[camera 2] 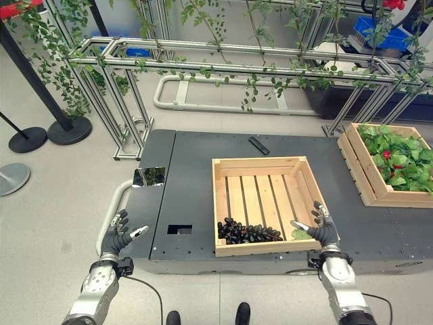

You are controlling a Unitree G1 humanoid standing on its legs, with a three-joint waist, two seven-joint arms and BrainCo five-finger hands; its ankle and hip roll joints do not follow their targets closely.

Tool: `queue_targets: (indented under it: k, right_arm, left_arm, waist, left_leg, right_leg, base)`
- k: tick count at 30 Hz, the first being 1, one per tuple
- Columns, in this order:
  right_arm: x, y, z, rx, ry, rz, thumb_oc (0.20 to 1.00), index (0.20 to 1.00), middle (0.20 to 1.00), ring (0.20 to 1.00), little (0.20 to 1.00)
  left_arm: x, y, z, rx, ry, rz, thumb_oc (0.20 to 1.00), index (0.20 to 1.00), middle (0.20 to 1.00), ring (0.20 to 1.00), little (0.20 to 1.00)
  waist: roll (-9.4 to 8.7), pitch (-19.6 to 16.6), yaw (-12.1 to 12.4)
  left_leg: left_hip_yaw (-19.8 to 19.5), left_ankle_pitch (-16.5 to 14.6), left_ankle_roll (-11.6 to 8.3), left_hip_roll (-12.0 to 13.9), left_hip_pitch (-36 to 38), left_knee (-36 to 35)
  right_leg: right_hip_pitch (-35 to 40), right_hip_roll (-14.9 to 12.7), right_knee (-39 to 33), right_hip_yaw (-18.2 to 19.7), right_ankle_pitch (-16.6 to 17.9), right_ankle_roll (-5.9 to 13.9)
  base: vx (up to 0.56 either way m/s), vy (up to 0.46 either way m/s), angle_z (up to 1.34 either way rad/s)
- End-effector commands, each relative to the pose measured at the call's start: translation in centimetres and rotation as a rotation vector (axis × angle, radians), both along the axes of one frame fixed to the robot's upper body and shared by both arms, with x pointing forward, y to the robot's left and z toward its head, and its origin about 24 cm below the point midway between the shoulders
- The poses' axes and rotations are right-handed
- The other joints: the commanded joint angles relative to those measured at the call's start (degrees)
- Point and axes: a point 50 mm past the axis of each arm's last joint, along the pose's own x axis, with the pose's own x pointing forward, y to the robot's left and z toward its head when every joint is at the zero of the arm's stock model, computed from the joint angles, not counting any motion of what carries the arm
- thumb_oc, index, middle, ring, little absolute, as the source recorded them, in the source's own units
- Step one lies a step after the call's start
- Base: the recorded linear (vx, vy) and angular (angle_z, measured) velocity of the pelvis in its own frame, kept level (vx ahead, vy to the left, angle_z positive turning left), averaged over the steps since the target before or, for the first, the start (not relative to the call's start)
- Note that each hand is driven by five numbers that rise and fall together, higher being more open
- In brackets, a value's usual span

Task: Pick up the fruits from the basket on one side to the basket on the other side

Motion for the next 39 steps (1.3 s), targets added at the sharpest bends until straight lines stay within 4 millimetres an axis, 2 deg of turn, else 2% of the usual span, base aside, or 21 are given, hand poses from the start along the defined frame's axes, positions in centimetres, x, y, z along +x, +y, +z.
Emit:
queue_targets:
  k: [1,5,6,11,14,16,20,25,30,33,35,39]
  right_arm:
    - [2.1,-1.5,5.9,-0.101,-0.186,0.051,1.0,1.0,1.0,1.0,1.0]
    - [2.5,-3.9,9.9,-0.184,-0.243,0.06,1.0,1.0,1.0,1.0,1.0]
    - [2.8,-4.3,11.5,-0.21,-0.268,0.082,1.0,1.0,1.0,1.0,1.0]
    - [3.1,-4.1,12.8,-0.237,-0.29,0.117,1.0,1.0,1.0,1.0,1.0]
    - [3.7,-3.8,15.2,-0.359,-0.29,0.179,1.0,1.0,1.0,1.0,1.0]
    - [3.9,-3.9,15.8,-0.393,-0.286,0.184,1.0,1.0,1.0,1.0,1.0]
    - [4.6,-3.9,19.2,-0.64,-0.253,0.214,1.0,1.0,1.0,1.0,1.0]
    - [5.4,-2.9,22.0,-0.748,-0.297,0.231,1.0,1.0,1.0,1.0,1.0]
    - [6.0,-1.8,23.5,-0.823,-0.327,0.245,1.0,1.0,1.0,1.0,1.0]
    - [6.3,-1.2,23.7,-0.859,-0.332,0.262,1.0,1.0,1.0,1.0,1.0]
    - [6.5,-0.5,23.9,-0.967,-0.302,0.298,1.0,1.0,1.0,1.0,1.0]
    - [7.3,0.0,24.1,-1.053,-0.271,0.294,1.0,1.0,1.0,1.0,1.0]
  left_arm:
    - [2.1,1.6,3.6,0.063,-0.152,-0.018,1.0,1.0,1.0,1.0,1.0]
    - [2.0,2.2,4.5,0.072,-0.182,-0.024,1.0,1.0,1.0,1.0,1.0]
    - [2.1,2.3,5.7,0.052,-0.24,-0.033,1.0,1.0,1.0,1.0,1.0]
    - [2.2,2.7,7.4,0.076,-0.3,-0.046,1.0,1.0,1.0,1.0,1.0]
    - [2.6,2.7,9.8,0.134,-0.377,-0.089,1.0,1.0,1.0,1.0,1.0]
    - [2.7,2.7,9.9,0.146,-0.382,-0.094,1.0,1.0,1.0,1.0,1.0]
    - [2.8,2.2,10.7,0.184,-0.403,-0.132,1.0,1.0,1.0,1.0,1.0]
    - [3.1,1.4,11.8,0.172,-0.456,-0.151,1.0,1.0,1.0,1.0,1.0]
    - [3.2,1.0,12.3,0.162,-0.479,-0.147,1.0,1.0,1.0,1.0,1.0]
    - [3.4,0.7,12.5,0.144,-0.495,-0.139,1.0,1.0,1.0,1.0,1.0]
    - [3.6,0.5,12.6,0.139,-0.502,-0.133,1.0,1.0,1.0,1.0,1.0]
    - [4.3,0.3,13.8,0.143,-0.548,-0.123,1.0,1.0,1.0,1.0,1.0]
  waist:
    - [-2.53,2.4,0.39]
    - [-2.96,3.21,0.59]
    - [-3.01,3.73,0.71]
    - [-2.88,4.21,0.95]
    - [-2.41,5.23,1.24]
    - [-2.39,5.48,1.34]
    - [-2.42,6.53,1.85]
    - [-2.09,9.28,2.3]
    - [-2.11,11.65,2.62]
    - [-2.04,13.34,3.02]
    - [-1.97,14.51,3.26]
    - [-1.48,16.17,3.35]
  left_leg:
    - [0.82,-2.97,-0.36,-0.47,1.86,1.54]
    - [0.79,-2.59,-0.71,-0.27,0.86,1.73]
    - [0.81,-2.31,-0.88,-0.16,0.4,1.79]
    - [0.8,-1.97,-1.05,-0.02,0.05,1.57]
    - [0.6,-1.46,-1.22,-0.01,-0.73,1.37]
    - [0.5,-1.33,-1.2,-0.03,-1.02,1.37]
    - [0.28,-0.87,-1.27,-0.04,-1.88,1.11]
    - [-0.88,-0.12,-1.21,-0.11,-4.4,1.16]
    - [-2.04,0.02,-1.06,-0.35,-7.27,2.23]
    - [-2.73,-0.24,-0.87,-0.56,-8.54,3.33]
    - [-3.0,-0.3,-0.79,-0.56,-9.48,3.89]
    - [-3.46,0.2,-0.91,-0.39,-10.4,3.72]
  right_leg:
    - [2.04,-3.45,2.38,1.39,-2.67,6.68]
    - [1.06,-3.44,2.46,1.37,-2.19,6.8]
    - [0.53,-3.38,2.6,1.32,-2.05,6.81]
    - [-0.03,-3.29,2.6,1.32,-1.85,6.84]
    - [-0.87,-3.29,2.69,1.01,-1.7,6.93]
    - [-1.12,-3.33,2.75,1.03,-1.63,6.97]
    - [-2.16,-3.35,3.23,0.94,-1.56,7.09]
    - [-5.26,-3.44,5.66,0.82,-2.19,6.8]
    - [-7.63,-3.37,6.62,0.84,-2.46,6.53]
    - [-8.86,-3.37,7.95,0.92,-2.95,6.27]
    - [-9.85,-3.51,8.82,0.77,-3.19,6.14]
    - [-11.03,-3.49,9.22,0.34,-3.21,6.04]
  base:
    - [0.0,0.0,0.0]
    - [0.0,0.0,0.0]
    - [-0.02,-0.008,-0.05]
    - [0.0,-0.006,-0.02]
    - [0.0,0.0,0.0]
    - [0.0,0.0,0.0]
    - [0.0,0.0,0.01]
    - [-0.01,-0.005,0.01]
    - [0.01,-0.028,0.08]
    - [-0.01,-0.022,0.06]
    - [-0.02,-0.007,0.03]
    - [-0.02,-0.011,0.07]
